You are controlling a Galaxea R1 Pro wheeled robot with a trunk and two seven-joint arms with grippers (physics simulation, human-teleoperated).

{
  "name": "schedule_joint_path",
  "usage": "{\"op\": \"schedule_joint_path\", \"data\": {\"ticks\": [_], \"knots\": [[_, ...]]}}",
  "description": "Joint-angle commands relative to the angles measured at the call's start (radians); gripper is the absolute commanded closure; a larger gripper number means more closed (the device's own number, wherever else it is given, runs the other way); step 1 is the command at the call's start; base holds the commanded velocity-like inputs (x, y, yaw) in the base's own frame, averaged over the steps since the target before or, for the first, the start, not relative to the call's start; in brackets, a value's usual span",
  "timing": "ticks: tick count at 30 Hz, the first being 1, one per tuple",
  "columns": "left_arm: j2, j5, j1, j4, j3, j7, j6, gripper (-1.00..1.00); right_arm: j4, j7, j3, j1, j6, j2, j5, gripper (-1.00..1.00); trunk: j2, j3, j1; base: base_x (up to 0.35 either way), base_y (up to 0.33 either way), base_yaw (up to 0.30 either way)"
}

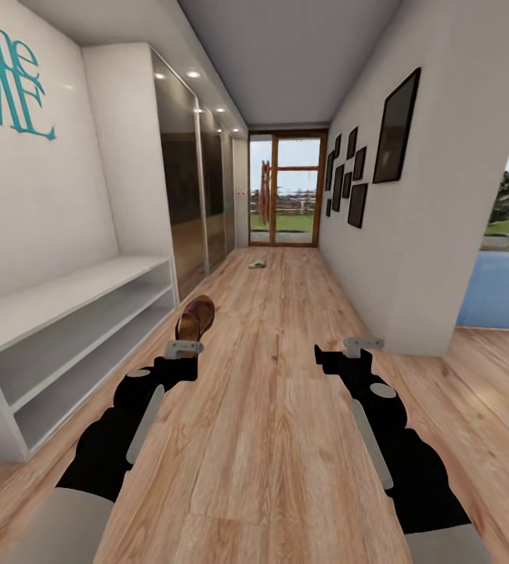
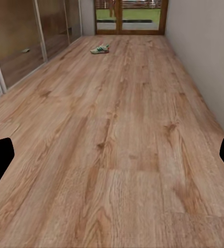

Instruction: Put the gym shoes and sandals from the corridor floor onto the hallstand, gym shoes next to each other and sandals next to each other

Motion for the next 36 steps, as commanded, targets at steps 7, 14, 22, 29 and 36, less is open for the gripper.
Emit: {"op": "schedule_joint_path", "data": {"ticks": [7, 14, 22, 29, 36], "knots": [[0.000, 0.007, -0.001, -0.001, 0.000, 0.003, 0.005, 1.00, -0.001, -0.009, 0.003, -0.001, 0.004, 0.000, -0.008, -1.00, 0.000, -0.001, 0.000, 0.345, -0.142, 0.000], [0.000, 0.007, -0.001, -0.001, 0.000, 0.003, 0.005, 1.00, -0.001, -0.009, 0.003, -0.001, 0.004, 0.000, -0.007, -1.00, 0.000, -0.001, 0.000, 0.345, -0.147, -0.047], [0.000, 0.007, -0.001, -0.001, 0.000, 0.003, 0.005, 1.00, -0.001, -0.009, 0.003, -0.001, 0.004, 0.000, -0.007, -1.00, 0.000, 0.000, 0.000, 0.345, -0.147, -0.157], [0.000, 0.007, -0.001, -0.001, 0.000, 0.003, 0.005, 1.00, -0.001, -0.009, 0.003, -0.001, 0.004, 0.000, -0.007, -1.00, 0.000, 0.006, 0.000, 0.345, -0.147, -0.006], [0.000, 0.007, -0.001, -0.001, 0.000, 0.003, 0.006, 1.00, -0.001, -0.009, 0.003, -0.001, 0.004, 0.000, -0.007, -1.00, 0.000, 0.015, 0.000, 0.345, -0.147, 0.000]]}}
